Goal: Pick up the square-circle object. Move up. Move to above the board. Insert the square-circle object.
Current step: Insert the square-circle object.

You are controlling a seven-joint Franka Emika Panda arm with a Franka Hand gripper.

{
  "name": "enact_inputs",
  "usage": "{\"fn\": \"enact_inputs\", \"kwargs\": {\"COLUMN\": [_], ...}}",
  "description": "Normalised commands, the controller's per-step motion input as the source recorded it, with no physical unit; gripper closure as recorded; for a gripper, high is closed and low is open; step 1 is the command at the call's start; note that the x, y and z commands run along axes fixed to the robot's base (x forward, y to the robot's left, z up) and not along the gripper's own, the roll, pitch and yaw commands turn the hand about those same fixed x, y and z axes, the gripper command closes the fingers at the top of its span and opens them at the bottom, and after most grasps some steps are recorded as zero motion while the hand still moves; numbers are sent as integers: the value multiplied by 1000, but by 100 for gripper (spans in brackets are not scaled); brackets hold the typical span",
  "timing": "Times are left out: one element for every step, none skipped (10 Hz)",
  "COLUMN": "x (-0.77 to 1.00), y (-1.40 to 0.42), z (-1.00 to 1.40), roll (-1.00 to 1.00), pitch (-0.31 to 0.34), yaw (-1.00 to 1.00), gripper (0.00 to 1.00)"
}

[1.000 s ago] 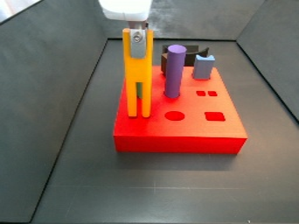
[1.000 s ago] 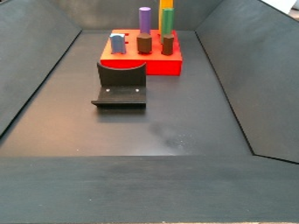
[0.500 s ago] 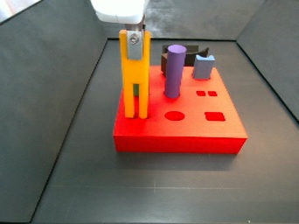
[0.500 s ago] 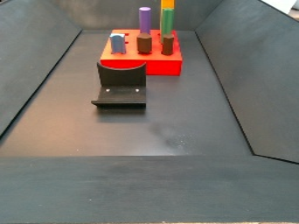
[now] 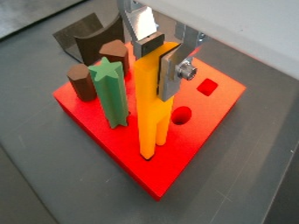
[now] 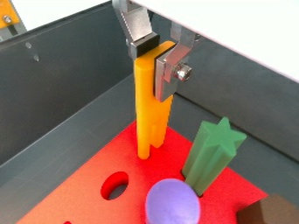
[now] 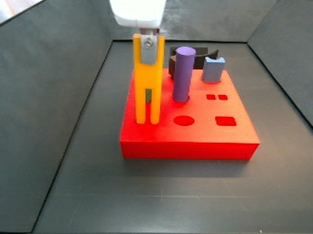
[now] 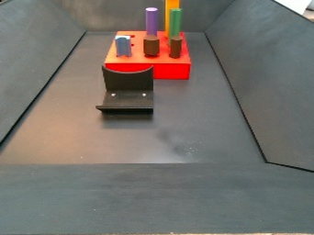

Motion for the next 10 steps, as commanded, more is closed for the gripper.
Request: {"fn": "enact_inputs", "kwargs": {"x": [103,0,-126,-146,-109,0,20,149,280,314], "y": [-89,-231,-349,-294,-149,-183,-20,-154,-229,-154], "z": [-289,-331,-211,-66,-66,-14,-77,-146,-166,-71], "roll": [84,121,196,227,153,227,166,319,500,500], "pitch": [0,0,0,-37,-66,-31,0,0,107,153], "yaw": [-86,0,17,89,97,106,77,31,51,49], "gripper": [100,100,100,100,100,100,100,100,100,100]}}
